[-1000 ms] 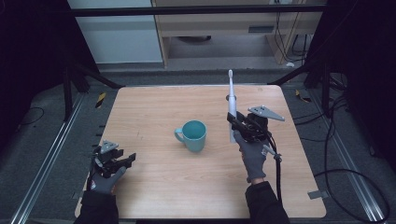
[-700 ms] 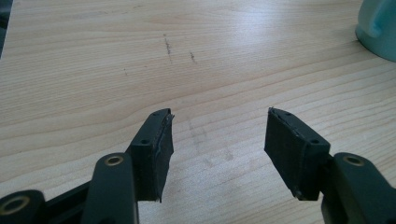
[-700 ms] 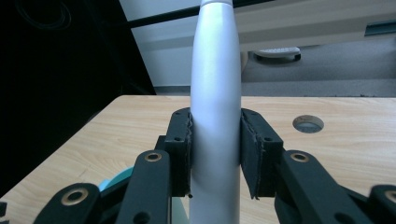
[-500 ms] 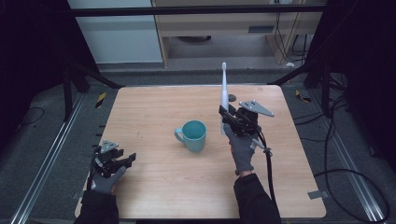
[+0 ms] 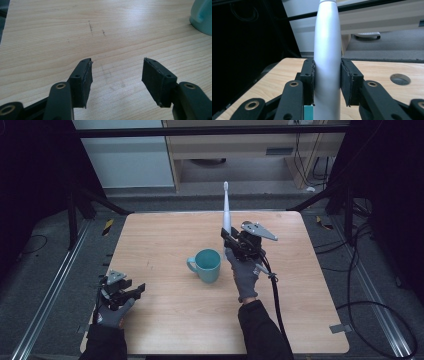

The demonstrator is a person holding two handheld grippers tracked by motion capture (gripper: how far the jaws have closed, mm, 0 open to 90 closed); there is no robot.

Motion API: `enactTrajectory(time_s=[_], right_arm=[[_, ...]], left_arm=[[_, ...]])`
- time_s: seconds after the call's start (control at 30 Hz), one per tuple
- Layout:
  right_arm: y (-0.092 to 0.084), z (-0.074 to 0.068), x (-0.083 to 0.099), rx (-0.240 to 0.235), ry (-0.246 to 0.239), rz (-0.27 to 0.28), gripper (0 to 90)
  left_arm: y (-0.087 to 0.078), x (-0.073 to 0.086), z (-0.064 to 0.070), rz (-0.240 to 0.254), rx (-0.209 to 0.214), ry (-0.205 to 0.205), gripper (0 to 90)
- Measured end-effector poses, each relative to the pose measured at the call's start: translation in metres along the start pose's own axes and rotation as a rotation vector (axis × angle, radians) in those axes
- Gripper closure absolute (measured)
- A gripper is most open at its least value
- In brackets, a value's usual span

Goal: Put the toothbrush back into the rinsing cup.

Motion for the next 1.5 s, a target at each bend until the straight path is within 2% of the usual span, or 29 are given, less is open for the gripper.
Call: enactTrajectory(time_s=[0.17,0.33,0.67,0.8,1.0,1.5], right_arm=[[0.009,-0.009,0.003,-0.012,0.017,0.01,66.4],[0.019,-0.019,0.01,-0.028,0.021,-0.003,66.4],[0.034,-0.024,0.021,-0.051,0.039,-0.017,66.4],[0.037,-0.025,0.025,-0.05,0.038,-0.026,66.3],[0.042,-0.029,0.036,-0.042,0.005,-0.044,66.3],[0.049,-0.031,0.068,-0.027,0.01,-0.081,66.3]], left_arm=[[0.0,0.0,-0.001,0.0,-0.001,-0.004,40.6],[-0.001,0.0,-0.001,0.004,-0.001,-0.006,40.5],[0.0,0.0,-0.001,0.005,0.0,-0.01,40.4],[0.0,0.0,-0.001,0.005,0.0,-0.01,40.3],[-0.001,0.0,-0.001,0.006,0.001,-0.008,40.3],[-0.001,0.0,-0.001,0.005,-0.001,-0.009,40.3]])
Point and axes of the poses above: each handheld gripper's, and its own axes: y roughly forward along the jaws, x roughly out of its underside, z roughly to its right, the point moved 10 cm from there along y, roughly forward along the jaws, and after that the axes turned 9 degrees about z, right-handed, at the moved point
